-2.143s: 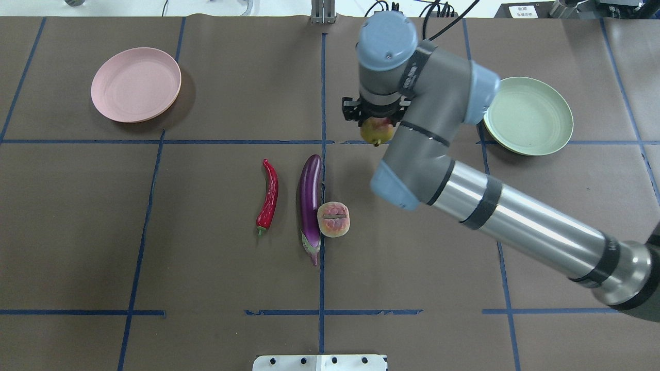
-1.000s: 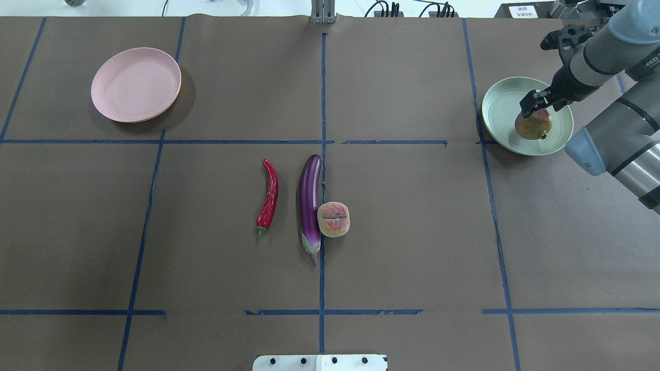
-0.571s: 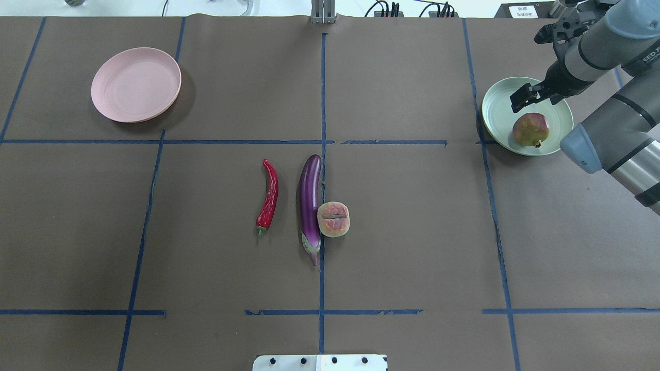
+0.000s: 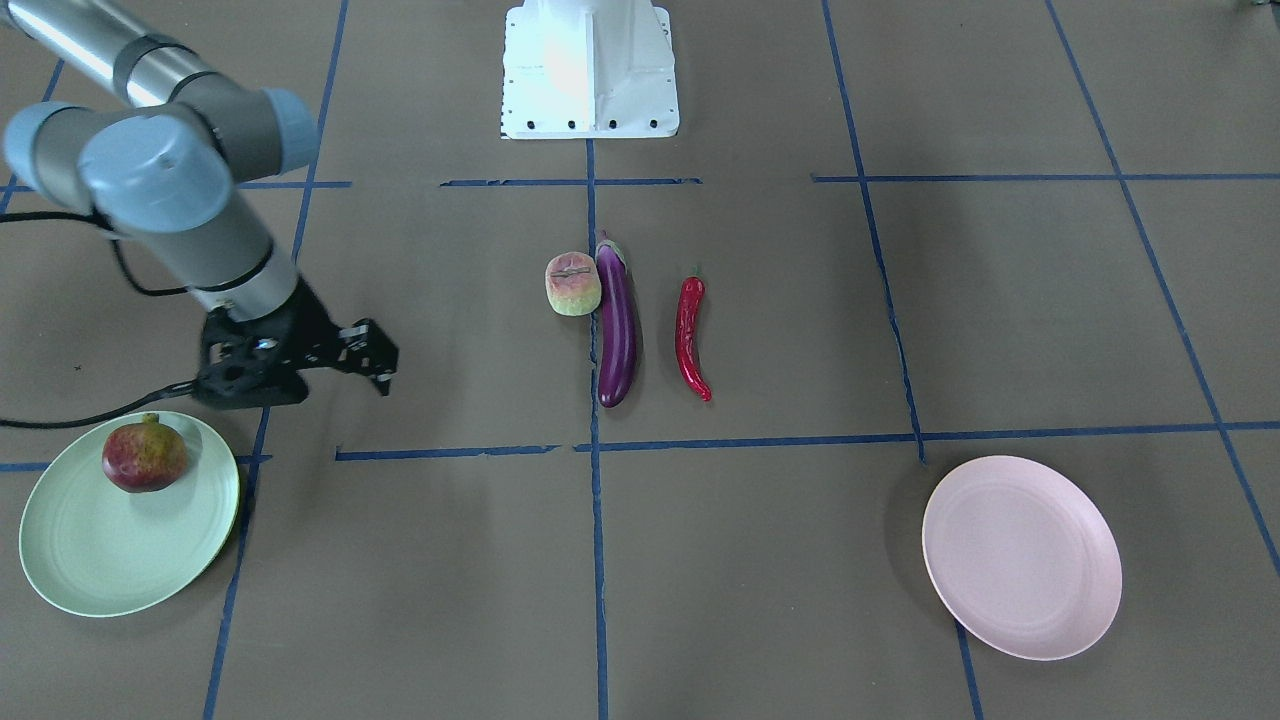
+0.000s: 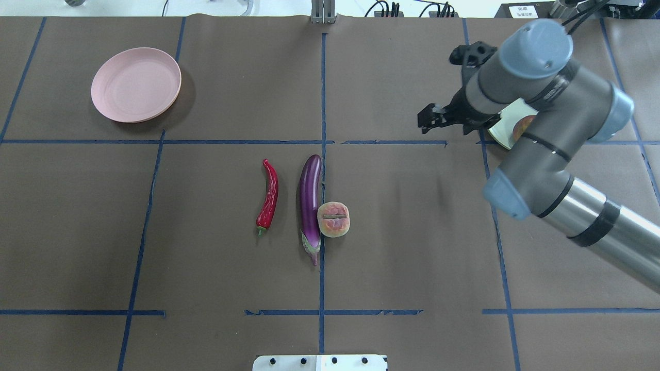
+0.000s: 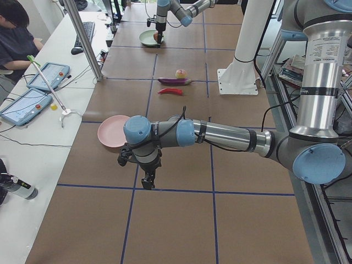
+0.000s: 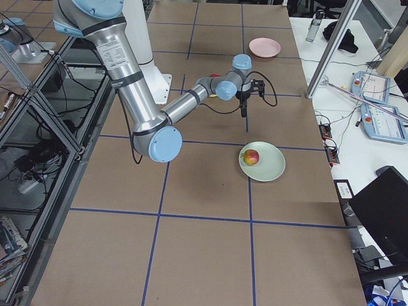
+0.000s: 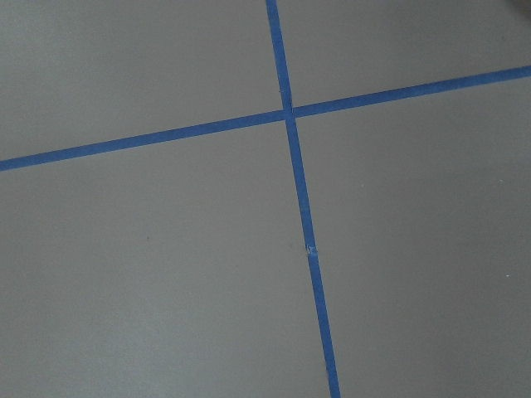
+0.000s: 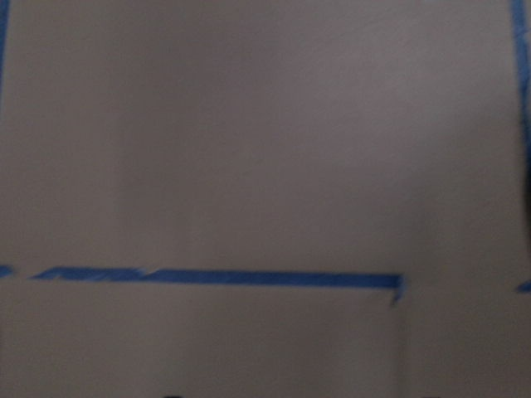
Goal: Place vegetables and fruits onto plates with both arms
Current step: 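Move the right gripper back and grasp the pink peach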
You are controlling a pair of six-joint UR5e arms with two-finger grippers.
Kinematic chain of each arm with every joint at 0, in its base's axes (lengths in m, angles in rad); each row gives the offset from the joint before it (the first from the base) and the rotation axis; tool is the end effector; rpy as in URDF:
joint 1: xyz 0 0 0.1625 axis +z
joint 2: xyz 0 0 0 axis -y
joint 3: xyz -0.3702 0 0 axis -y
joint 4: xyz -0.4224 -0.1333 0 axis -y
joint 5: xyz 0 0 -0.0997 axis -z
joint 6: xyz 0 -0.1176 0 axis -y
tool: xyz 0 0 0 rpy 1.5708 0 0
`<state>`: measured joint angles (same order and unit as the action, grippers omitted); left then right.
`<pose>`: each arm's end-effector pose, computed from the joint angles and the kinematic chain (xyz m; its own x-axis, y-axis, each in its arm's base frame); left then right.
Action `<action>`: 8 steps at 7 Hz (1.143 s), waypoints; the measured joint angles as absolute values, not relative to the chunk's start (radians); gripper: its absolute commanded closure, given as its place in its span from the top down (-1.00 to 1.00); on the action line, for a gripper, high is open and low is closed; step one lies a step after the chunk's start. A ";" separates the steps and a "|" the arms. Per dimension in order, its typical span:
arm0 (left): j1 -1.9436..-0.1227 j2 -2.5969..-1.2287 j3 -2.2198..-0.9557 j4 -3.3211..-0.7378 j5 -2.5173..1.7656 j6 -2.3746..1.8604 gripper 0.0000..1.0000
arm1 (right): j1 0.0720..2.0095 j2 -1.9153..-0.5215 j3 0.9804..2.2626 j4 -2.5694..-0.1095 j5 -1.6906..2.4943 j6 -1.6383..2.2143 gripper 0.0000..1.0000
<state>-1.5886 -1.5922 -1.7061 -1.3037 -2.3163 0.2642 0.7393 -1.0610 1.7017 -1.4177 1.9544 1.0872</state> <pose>-0.0627 -0.5137 0.5636 0.7125 0.1748 -0.6796 -0.1744 0.9822 0.0697 -0.4327 -0.5153 0.2385 0.6575 0.0160 0.7533 -0.1377 0.9855 0.0992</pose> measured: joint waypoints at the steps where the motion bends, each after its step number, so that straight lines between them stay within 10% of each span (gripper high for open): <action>1: -1.589 -1.592 -1.706 -1.304 -2.316 0.264 1.00 | 0.623 -1.003 1.742 -1.509 1.856 1.202 1.00; 8: -1.588 -1.591 -1.706 -1.302 -2.316 0.264 1.00 | 0.343 -0.842 1.677 -1.604 1.609 1.428 1.00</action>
